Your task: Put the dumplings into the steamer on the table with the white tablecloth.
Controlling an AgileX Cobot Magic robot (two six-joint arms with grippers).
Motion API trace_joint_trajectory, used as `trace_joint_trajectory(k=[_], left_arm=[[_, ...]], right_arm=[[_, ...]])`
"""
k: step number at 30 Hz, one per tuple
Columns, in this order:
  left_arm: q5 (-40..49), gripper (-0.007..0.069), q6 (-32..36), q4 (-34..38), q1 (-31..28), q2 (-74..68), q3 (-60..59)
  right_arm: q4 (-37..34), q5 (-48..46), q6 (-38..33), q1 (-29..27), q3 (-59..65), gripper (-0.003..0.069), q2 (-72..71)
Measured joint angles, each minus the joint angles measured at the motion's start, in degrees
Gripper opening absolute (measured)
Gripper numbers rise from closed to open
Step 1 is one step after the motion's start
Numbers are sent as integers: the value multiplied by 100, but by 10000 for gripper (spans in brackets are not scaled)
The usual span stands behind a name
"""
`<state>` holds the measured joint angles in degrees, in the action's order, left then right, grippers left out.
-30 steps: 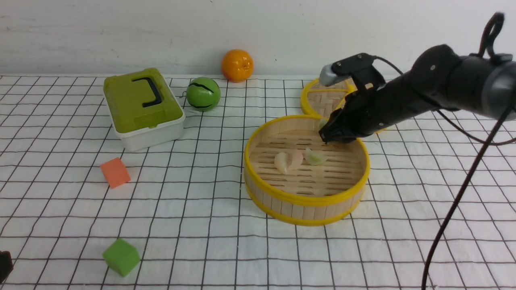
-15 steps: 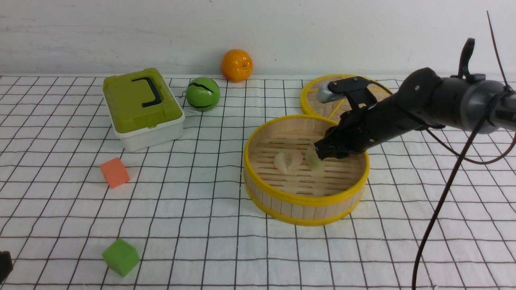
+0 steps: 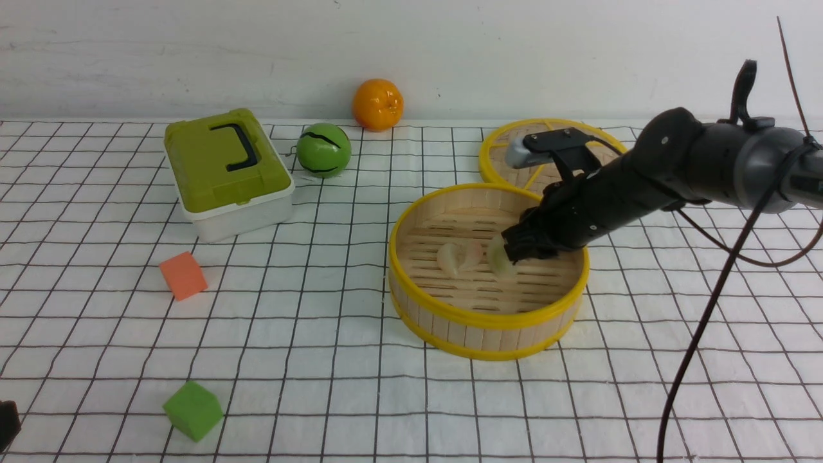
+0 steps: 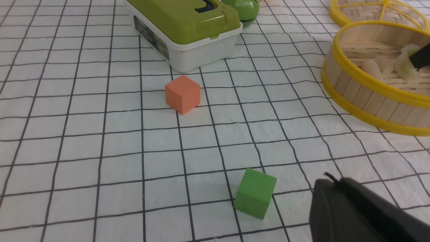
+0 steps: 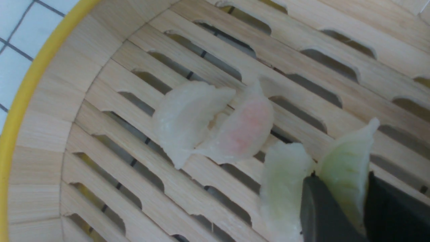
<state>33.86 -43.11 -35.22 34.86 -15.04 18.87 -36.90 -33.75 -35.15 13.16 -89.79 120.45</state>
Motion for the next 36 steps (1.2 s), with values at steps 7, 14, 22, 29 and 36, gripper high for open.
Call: trace_joint_trajectory(k=[7, 14, 22, 29, 36], left_arm=[[0, 8, 0, 0, 0, 0, 0], [0, 10, 0, 0, 0, 0, 0], [0, 18, 0, 0, 0, 0, 0], [-90, 19, 0, 0, 0, 0, 0], [-71, 20, 0, 0, 0, 0, 0]], right_arm=[[130, -26, 233, 0, 0, 177, 0], [150, -40, 324, 0, 0, 302, 0], [309, -129, 644, -7, -11, 402, -501], [841, -407, 952, -324, -17, 391, -2032], [1929, -1363, 1661, -1094, 121, 140, -4547]])
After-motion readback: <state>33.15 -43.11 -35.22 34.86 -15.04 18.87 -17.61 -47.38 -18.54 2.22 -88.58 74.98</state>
